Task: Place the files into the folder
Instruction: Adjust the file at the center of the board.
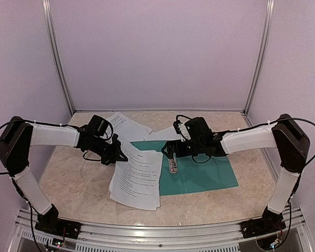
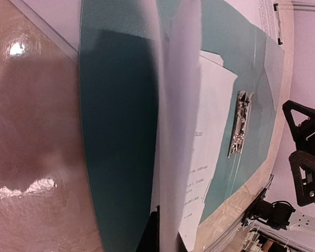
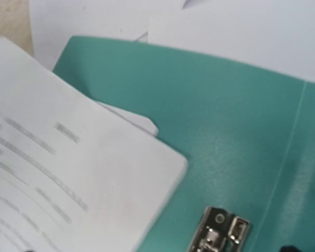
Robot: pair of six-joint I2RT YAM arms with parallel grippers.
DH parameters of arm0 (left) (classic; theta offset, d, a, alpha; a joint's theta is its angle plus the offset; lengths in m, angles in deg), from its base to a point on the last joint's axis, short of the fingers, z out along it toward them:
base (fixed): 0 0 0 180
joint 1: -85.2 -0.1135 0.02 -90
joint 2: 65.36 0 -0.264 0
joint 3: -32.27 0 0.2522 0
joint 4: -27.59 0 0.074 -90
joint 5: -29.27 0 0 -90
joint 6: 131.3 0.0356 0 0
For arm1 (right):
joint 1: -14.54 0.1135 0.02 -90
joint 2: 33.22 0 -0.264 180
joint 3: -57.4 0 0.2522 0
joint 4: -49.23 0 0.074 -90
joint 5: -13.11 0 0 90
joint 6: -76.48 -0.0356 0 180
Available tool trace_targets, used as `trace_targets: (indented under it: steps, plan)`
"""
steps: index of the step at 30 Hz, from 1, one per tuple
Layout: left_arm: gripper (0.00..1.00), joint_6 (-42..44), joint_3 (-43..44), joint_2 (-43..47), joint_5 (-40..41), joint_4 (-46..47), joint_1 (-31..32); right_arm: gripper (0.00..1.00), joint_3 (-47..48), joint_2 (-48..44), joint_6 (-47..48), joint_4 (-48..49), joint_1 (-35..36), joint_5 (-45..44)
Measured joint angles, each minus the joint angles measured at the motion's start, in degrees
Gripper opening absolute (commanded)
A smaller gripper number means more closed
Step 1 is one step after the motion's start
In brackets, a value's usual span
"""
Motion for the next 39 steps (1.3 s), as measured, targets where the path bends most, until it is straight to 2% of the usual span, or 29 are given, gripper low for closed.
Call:
trace_targets:
  steps: [4,10,20,32,39]
  plan:
    - [0.02,-0.20,-0.42,-4.17,0.42,2.25,0.90,0.98,0.44,3.34,-0.61,1.27,0.00,1.81]
    - [0.02,-0.72,-1.51,-4.59,2.82,4.31,1.90,0.95,3.67,9.60,-0.66,1.62,0.13,5.62]
    - [0.06,-0.94,-3.23,-4.13,5.97,4.26,1.95,0.92,6.40,11.50,-1.05,2.14,2.84,9.33]
    - [0.11,-0.74,-4.92,-1.99,7.56,3.87,1.92,0.92,10.54,15.37,-1.55,-0.33,4.17,7.61]
    - [0.21,-0.50,-5.22,-1.90,7.56,3.87,1.92,0.92,11.87,16.22,-1.70,-0.90,4.20,6.71]
